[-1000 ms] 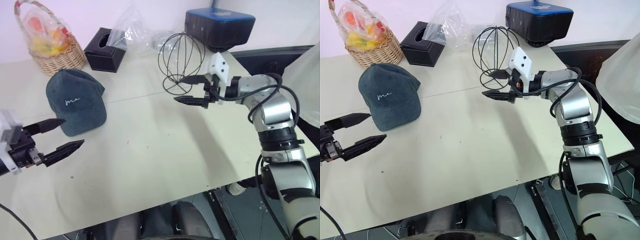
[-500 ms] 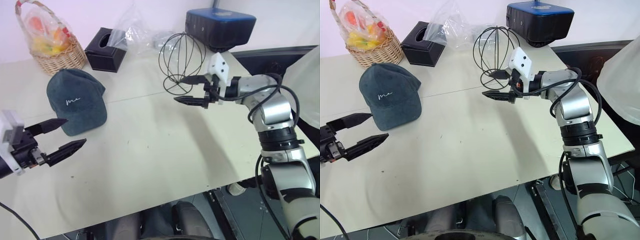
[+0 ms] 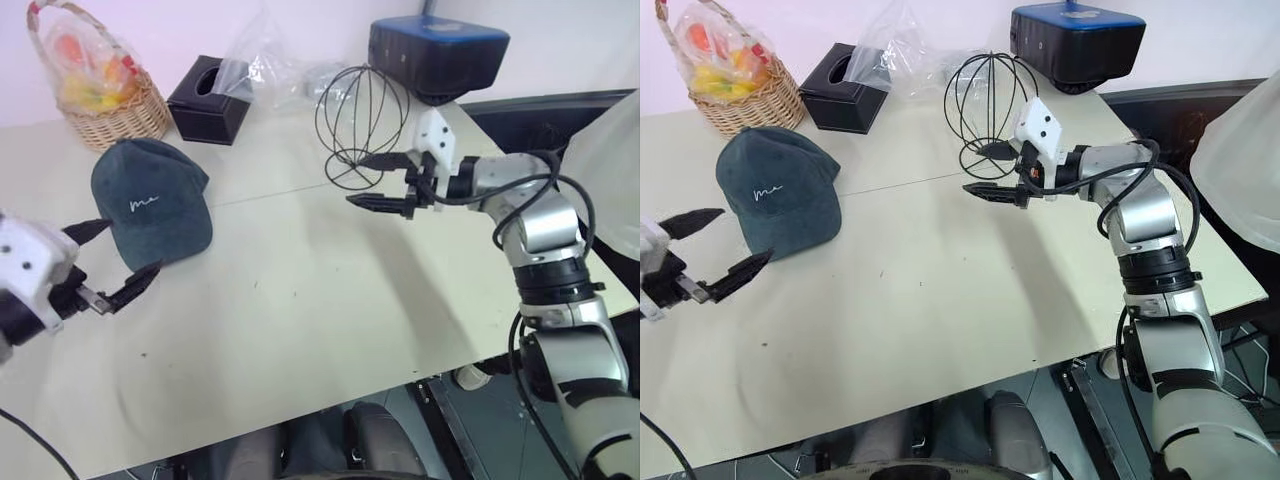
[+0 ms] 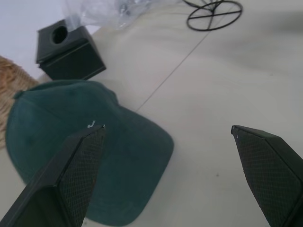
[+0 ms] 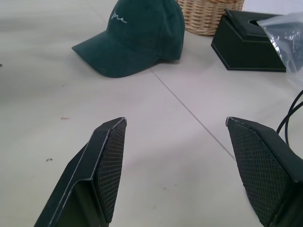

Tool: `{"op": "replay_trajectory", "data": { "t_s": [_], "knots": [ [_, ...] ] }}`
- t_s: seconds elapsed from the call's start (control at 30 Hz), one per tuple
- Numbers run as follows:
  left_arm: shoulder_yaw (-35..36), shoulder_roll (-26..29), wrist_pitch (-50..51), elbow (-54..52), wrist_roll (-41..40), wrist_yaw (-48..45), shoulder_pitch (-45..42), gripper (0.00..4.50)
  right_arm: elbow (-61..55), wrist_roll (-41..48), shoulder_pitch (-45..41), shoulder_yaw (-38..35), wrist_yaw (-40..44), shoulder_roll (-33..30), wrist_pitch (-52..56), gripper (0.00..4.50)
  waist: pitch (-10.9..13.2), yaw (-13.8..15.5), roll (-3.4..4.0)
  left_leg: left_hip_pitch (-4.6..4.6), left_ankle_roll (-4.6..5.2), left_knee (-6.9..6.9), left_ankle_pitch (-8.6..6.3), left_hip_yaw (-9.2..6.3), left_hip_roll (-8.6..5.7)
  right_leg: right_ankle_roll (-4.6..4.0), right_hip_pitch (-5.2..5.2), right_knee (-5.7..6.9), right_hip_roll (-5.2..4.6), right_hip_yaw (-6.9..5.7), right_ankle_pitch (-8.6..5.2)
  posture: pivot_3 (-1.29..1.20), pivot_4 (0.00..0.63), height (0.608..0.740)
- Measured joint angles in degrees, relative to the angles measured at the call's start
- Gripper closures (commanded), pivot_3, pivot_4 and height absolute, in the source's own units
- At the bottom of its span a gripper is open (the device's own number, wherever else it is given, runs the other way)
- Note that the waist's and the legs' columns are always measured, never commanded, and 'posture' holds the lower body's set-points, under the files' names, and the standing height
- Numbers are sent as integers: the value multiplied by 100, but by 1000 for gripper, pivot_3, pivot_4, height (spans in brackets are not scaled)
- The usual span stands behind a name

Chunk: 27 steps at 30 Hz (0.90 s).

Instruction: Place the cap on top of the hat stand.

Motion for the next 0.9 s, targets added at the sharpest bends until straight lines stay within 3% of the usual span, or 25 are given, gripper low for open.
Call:
{"op": "replay_trajectory", "data": {
  "t_s": [0.2, 0.37, 0.67, 0.9],
  "knots": [
    [-764, -825, -1118, -73, 1530, 559, 642, 0, -131, 7, 173, 38, -107, 180, 0, 1081, -2, 9, 0, 2, 0, 5, 0, 1, 0, 0, 4, 2, 0, 0, 0, 0, 150, 740],
    [-859, -1151, -2115, 194, 2554, 1028, 675, 0, -238, 7, 266, 90, -171, 222, 0, 1081, -3, 30, -3, 1, 2, 16, -1, -1, 1, 1, 10, 5, -1, -2, 1, 0, 150, 740],
    [-1292, -1180, -3722, 1026, 4662, 1893, 684, 0, -331, 66, 376, 91, -298, 318, 30, 1081, -3, 20, -3, 1, 3, 15, -1, -1, 1, 1, 8, 7, 0, -3, 1, 0, 150, 740],
    [-1704, -927, -4266, 1395, 5763, 2206, 406, 0, -441, 118, 380, 91, -346, 339, 54, 1081, -3, 22, -3, 1, 3, 15, -2, -1, 1, 1, 7, 9, 0, -3, 1, 0, 150, 740]
  ]
}}
